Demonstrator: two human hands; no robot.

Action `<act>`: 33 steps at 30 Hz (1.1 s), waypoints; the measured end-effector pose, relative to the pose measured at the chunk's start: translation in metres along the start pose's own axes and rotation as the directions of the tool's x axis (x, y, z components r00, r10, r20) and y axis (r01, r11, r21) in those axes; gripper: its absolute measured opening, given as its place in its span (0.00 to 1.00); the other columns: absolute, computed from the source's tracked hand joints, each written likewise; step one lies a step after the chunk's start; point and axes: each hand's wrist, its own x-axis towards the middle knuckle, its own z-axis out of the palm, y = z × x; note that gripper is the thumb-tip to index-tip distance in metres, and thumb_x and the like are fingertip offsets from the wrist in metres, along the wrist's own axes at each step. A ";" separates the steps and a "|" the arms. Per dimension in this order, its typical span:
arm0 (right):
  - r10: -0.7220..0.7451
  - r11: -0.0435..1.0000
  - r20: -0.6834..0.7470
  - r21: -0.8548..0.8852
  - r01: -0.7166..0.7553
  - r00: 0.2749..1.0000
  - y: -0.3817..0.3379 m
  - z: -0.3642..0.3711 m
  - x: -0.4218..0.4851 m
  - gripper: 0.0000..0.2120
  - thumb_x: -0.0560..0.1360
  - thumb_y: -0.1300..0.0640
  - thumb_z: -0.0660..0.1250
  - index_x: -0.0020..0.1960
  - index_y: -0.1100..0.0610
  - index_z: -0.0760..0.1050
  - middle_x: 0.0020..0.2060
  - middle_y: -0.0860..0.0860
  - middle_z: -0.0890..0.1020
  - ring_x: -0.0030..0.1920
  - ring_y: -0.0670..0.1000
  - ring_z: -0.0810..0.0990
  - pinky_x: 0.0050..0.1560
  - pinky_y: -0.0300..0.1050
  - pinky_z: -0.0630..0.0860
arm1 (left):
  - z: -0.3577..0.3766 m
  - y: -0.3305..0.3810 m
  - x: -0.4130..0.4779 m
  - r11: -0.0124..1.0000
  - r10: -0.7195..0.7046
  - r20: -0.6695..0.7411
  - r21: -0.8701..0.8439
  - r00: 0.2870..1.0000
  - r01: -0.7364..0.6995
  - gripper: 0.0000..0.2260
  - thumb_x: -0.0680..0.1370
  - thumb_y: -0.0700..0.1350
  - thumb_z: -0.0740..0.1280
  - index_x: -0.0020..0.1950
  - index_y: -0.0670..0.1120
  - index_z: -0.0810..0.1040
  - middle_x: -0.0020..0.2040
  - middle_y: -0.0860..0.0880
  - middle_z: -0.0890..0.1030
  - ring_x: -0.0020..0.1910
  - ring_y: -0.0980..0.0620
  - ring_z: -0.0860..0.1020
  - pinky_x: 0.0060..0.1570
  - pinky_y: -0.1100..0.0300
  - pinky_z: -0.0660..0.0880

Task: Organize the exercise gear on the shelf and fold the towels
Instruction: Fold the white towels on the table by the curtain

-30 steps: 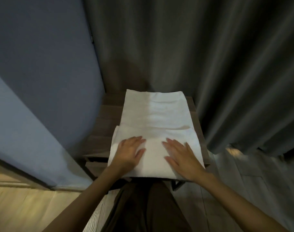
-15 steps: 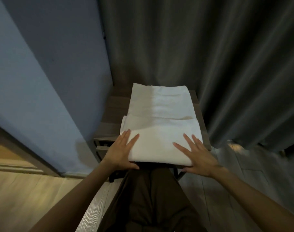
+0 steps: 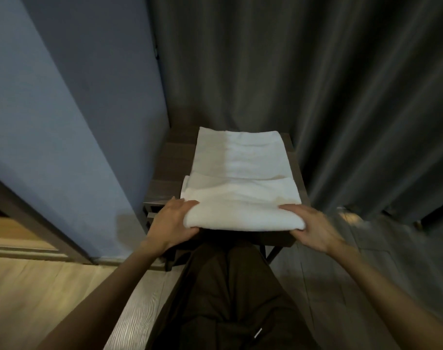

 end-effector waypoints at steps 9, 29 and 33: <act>0.459 0.707 -0.275 0.689 -0.160 0.845 -0.025 -0.017 -0.008 0.17 0.73 0.53 0.71 0.59 0.47 0.69 0.51 0.39 0.75 0.51 0.43 0.76 0.45 0.38 0.75 | -0.028 0.011 0.001 0.649 -0.487 -0.109 -0.708 0.866 0.277 0.26 0.71 0.54 0.73 0.64 0.52 0.68 0.53 0.58 0.73 0.48 0.63 0.74 0.42 0.71 0.70; 0.822 0.473 -0.216 0.774 -0.421 0.526 0.018 -0.004 0.162 0.27 0.71 0.36 0.67 0.61 0.54 0.69 0.53 0.56 0.79 0.50 0.57 0.79 0.51 0.51 0.76 | 0.000 -0.014 0.175 0.392 -0.785 0.160 -0.620 0.599 0.679 0.35 0.74 0.69 0.56 0.66 0.41 0.73 0.62 0.40 0.76 0.57 0.38 0.76 0.62 0.47 0.71; 0.833 0.467 -0.119 0.675 -0.571 0.541 0.034 0.018 0.172 0.31 0.75 0.40 0.65 0.67 0.61 0.64 0.62 0.63 0.75 0.60 0.64 0.75 0.62 0.55 0.72 | 0.020 -0.024 0.180 0.463 -0.801 0.153 -0.454 0.579 0.761 0.34 0.77 0.68 0.51 0.66 0.40 0.72 0.63 0.38 0.75 0.59 0.39 0.75 0.64 0.46 0.69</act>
